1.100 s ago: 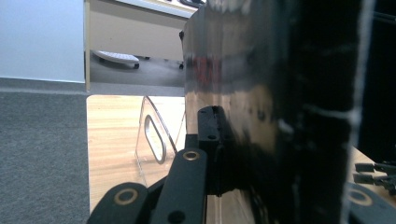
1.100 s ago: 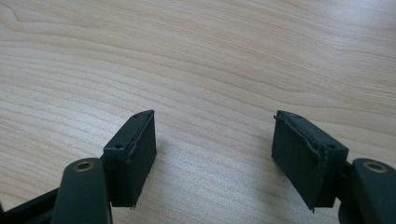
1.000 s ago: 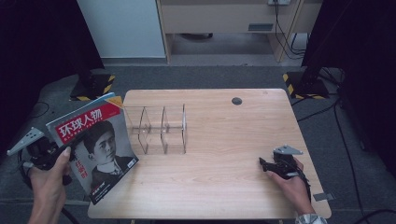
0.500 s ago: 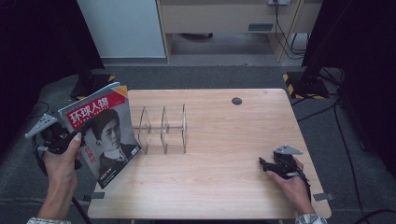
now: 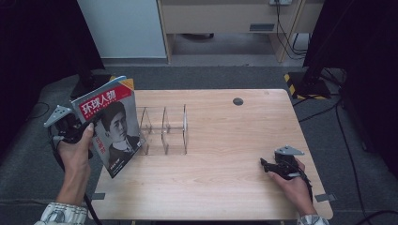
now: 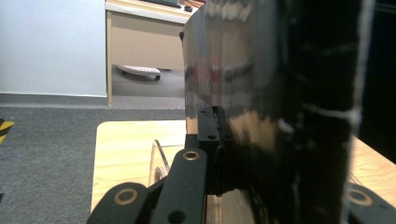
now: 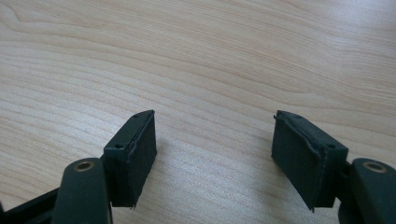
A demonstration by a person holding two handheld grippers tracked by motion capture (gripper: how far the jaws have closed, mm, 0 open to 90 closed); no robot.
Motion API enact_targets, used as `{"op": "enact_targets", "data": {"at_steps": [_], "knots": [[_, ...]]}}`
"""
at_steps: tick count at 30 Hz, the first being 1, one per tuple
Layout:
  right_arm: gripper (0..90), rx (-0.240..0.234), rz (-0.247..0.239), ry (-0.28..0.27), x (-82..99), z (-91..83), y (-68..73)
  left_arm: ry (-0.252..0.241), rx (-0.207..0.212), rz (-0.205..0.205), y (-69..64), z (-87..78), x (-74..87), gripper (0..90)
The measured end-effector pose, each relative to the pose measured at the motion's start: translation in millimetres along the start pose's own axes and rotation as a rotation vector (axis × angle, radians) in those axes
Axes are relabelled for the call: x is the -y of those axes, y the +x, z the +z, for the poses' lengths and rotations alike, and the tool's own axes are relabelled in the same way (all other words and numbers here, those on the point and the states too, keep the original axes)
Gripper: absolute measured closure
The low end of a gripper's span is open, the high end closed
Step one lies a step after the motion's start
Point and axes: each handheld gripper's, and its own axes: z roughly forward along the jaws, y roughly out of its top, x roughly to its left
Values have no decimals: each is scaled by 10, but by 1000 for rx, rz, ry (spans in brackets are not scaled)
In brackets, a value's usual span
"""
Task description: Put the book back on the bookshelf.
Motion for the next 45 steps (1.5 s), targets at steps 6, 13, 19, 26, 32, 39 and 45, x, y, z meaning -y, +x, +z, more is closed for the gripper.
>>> {"op": "enact_targets", "data": {"at_steps": [6, 13, 19, 26, 32, 39, 45], "knots": [[309, -1, -2, 0, -1, 1, -1, -8, -14, 12, 2, 72, 3, 861], [309, -2, -2, 0, -1, 2, -1, -52, -13, 12, 25, 111, 44, 861], [314, -1, -7, 0, 0, 0, 1, -62, -27, 33, 24, 130, 65, 861], [316, -1, -6, 0, 0, 0, 1, -73, -33, 43, 16, 154, 123, 861], [318, 0, -8, -1, 1, -2, 1, -94, -41, 66, -9, 167, 177, 861], [320, 3, -4, -3, 5, -6, 7, -117, -40, 69, -3, 187, 235, 861], [321, 2, -1, -1, 8, -13, 10, -142, -37, 70, -5, 168, 282, 861]]}}
